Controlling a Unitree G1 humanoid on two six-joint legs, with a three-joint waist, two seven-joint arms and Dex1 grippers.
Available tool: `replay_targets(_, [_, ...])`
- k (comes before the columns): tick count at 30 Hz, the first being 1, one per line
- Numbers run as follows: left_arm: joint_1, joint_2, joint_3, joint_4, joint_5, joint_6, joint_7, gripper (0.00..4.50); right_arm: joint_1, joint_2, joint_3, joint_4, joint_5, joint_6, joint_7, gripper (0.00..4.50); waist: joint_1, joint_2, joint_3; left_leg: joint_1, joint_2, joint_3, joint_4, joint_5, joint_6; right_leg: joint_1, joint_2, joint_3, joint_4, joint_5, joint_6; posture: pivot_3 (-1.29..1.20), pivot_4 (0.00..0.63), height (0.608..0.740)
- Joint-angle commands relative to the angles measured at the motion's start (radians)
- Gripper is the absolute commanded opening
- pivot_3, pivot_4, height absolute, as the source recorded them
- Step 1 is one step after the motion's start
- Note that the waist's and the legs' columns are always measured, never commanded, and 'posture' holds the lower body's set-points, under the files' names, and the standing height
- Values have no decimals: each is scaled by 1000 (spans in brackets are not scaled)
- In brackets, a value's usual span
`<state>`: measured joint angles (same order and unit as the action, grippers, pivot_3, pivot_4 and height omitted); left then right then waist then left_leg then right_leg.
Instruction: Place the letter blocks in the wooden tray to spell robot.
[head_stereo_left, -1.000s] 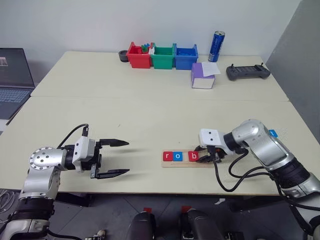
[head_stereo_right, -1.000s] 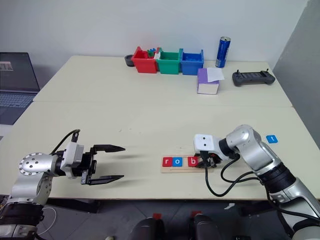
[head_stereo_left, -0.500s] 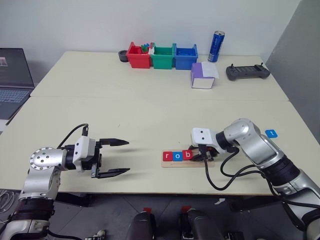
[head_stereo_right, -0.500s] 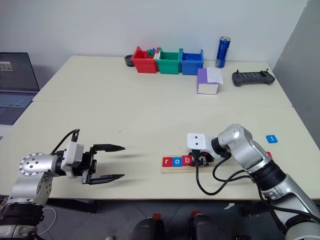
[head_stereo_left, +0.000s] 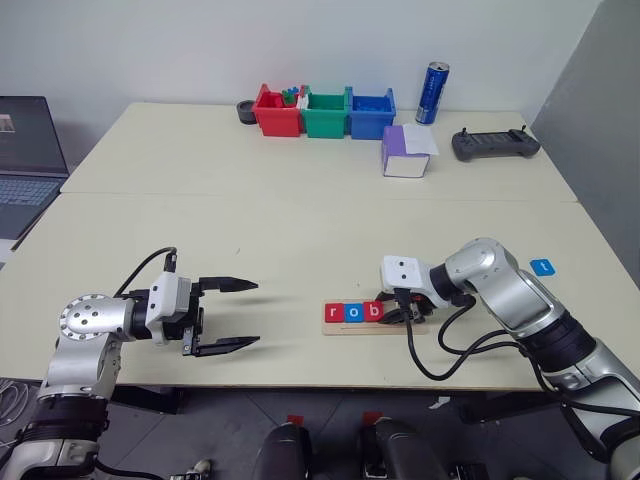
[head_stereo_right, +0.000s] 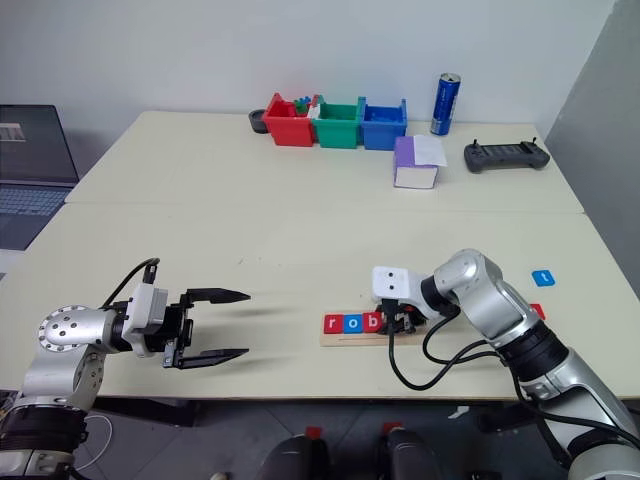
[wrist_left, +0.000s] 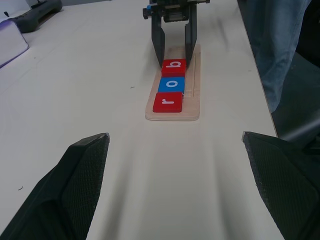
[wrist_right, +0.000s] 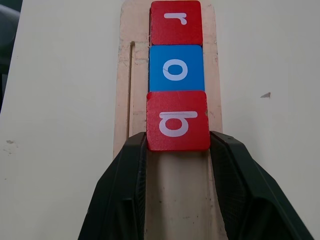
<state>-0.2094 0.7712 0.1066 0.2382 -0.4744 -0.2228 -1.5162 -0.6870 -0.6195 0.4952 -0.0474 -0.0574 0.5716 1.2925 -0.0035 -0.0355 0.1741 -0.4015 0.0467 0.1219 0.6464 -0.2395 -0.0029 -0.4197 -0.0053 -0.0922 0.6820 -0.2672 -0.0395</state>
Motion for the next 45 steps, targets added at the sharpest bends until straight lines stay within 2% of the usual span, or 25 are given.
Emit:
replay_targets(1, [-4,7,23,-13,-3,-11,4,4500,-11,-6,2,-25,7,8,4,2172,0,0,0,0,0,0,0,0,0,0,0,0,0,0,0,0,150,740])
replay_targets(7, [-10,7,22,-5,0,-14,3,4500,-18,-4,-24,-52,38,24,16,4159,0,0,0,0,0,0,0,0,0,0,0,0,0,0,0,0,150,740])
replay_targets(13, [-16,8,21,0,0,-16,-1,4500,-24,-49,-141,-153,149,110,26,4159,1,0,0,0,0,0,0,0,0,0,0,0,0,0,0,0,150,740])
replay_targets(17, [-23,5,18,7,1,-18,-4,4500,95,-92,-382,-247,277,254,-61,4159,3,-1,-1,0,0,0,0,0,0,0,0,0,0,0,0,0,150,740])
replay_targets(18, [-27,3,15,12,3,-17,-5,4500,141,-108,-403,-280,293,265,-69,4159,7,-3,-2,0,0,-1,0,0,0,0,0,0,-1,0,0,0,150,740])
replay_targets(21, [-41,-4,5,26,6,-17,-12,4500,216,-118,-365,-337,301,236,-97,4159,6,-3,-2,0,-1,-1,-1,0,0,1,-1,-1,-1,0,0,0,150,740])
replay_targets(26, [-77,-11,-3,47,14,-18,-18,4500,180,-14,-314,-252,278,226,-225,4159,-14,-2,-1,1,0,-1,0,0,-1,0,0,-1,1,0,0,0,150,740])
replay_targets(31, [-80,-9,1,52,16,-20,-24,4500,216,-3,-296,-272,301,234,-256,4159,-10,-2,-1,0,0,-1,-1,1,-2,0,1,-1,0,0,0,0,150,740])
replay_targets(37, [-81,-16,-5,55,14,-23,-35,4500,291,-40,-480,-270,350,302,-363,4159,1,-2,-1,-1,-1,-1,0,1,-1,0,-1,0,-1,0,0,0,150,740])
replay_targets(39, [-93,-24,-14,68,19,-25,-39,4500,365,-45,-522,-364,403,326,-361,4159,2,-2,-1,-1,-1,-1,0,1,-1,0,-1,0,-1,0,0,0,150,740])
replay_targets(42, [-112,-35,-25,79,24,-25,-43,4500,402,-35,-490,-442,437,338,-371,4159,1,-2,-1,-1,-1,-2,-1,1,-1,0,0,-2,-1,0,0,0,150,740])
replay_targets(45, [-127,-41,-28,90,28,-23,-50,4500,350,-5,-425,-396,415,310,-399,4159,-7,-2,-1,0,0,-2,-1,1,-1,0,1,-1,0,0,0,0,150,740])
